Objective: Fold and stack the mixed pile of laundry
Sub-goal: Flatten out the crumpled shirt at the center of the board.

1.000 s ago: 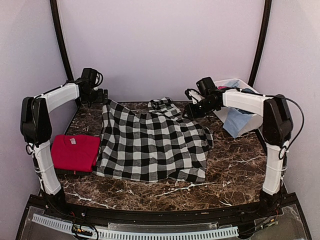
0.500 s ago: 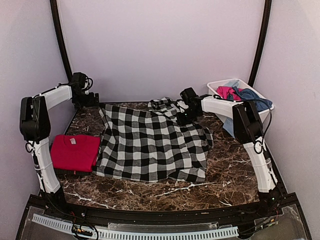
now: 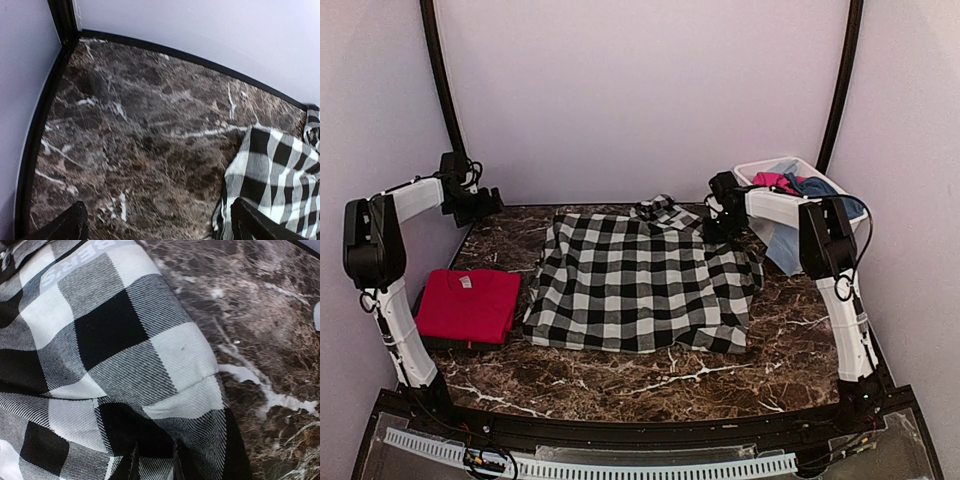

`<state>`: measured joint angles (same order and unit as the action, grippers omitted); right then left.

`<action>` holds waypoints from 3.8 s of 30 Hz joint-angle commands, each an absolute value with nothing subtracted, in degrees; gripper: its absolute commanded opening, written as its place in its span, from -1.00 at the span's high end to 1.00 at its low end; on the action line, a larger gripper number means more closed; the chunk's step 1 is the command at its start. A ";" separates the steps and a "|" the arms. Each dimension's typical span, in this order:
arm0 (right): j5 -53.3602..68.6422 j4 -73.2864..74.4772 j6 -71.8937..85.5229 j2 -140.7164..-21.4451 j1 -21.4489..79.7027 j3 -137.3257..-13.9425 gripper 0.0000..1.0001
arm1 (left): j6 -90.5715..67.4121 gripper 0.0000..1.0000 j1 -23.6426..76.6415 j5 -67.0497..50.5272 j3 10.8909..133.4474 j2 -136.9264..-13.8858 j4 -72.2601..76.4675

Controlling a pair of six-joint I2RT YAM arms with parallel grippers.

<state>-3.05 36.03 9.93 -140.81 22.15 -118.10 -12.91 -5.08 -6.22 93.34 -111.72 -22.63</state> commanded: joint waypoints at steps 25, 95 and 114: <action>15.19 32.04 15.62 -83.83 22.30 -72.35 -0.18 | 23.22 -0.05 61.92 -10.99 67.32 -96.38 -3.39; 23.04 18.48 19.13 -78.92 16.44 -51.26 -0.06 | -13.23 1.00 34.99 -17.23 110.18 -139.50 8.82; 6.81 22.75 13.02 -114.43 32.19 -83.24 -0.01 | -12.89 1.00 34.81 -16.28 116.55 -142.21 1.68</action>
